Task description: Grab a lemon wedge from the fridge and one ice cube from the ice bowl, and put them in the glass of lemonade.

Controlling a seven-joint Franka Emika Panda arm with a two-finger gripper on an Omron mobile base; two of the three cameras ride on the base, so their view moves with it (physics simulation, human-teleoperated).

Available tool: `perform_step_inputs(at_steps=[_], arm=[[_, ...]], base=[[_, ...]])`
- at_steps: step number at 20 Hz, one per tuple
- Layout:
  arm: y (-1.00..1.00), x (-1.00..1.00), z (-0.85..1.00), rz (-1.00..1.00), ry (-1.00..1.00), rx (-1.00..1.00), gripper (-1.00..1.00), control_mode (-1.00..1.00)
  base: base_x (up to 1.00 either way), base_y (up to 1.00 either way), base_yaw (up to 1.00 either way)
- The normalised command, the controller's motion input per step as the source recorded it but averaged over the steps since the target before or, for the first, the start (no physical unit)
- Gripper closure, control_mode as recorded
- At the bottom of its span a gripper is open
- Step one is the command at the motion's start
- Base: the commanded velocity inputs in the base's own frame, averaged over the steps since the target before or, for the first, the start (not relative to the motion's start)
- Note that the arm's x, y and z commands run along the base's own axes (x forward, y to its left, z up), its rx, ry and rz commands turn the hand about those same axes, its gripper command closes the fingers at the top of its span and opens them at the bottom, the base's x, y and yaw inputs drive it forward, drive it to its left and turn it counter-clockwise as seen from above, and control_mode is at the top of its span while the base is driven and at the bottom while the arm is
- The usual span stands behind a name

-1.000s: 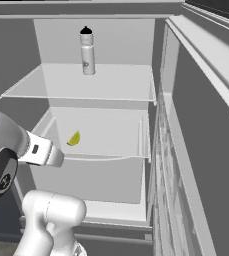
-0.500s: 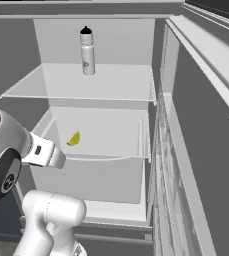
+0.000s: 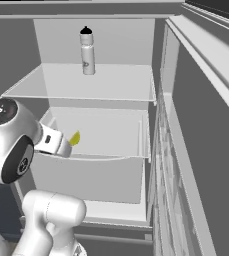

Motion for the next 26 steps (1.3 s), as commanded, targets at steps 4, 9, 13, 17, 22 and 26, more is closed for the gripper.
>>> perform_step_inputs(at_steps=[4, 9, 13, 17, 22, 26], arm=[[0.09, 0.62, -0.35, 0.00, 0.00, 0.00, -1.00, -1.00], [0.09, 0.45, -0.66, 0.00, 0.00, 0.00, -1.00, -1.00], [0.07, 0.38, -0.53, 0.00, 0.00, 0.00, -1.00, -1.00], [0.09, 0.24, -0.17, 0.00, 0.00, 0.00, -1.00, -1.00], [0.21, 0.27, -0.13, 0.00, -0.04, 0.00, -1.00, -1.00], [0.22, 0.41, -0.20, 0.00, -0.01, 0.00, -1.00, -1.00]], base=[[0.00, 0.00, 0.00], [0.00, 0.00, 0.00], [0.00, 0.00, 0.00], [0.00, 0.00, 0.00], [0.00, 0.00, 0.00], [0.00, 0.00, 0.00]])
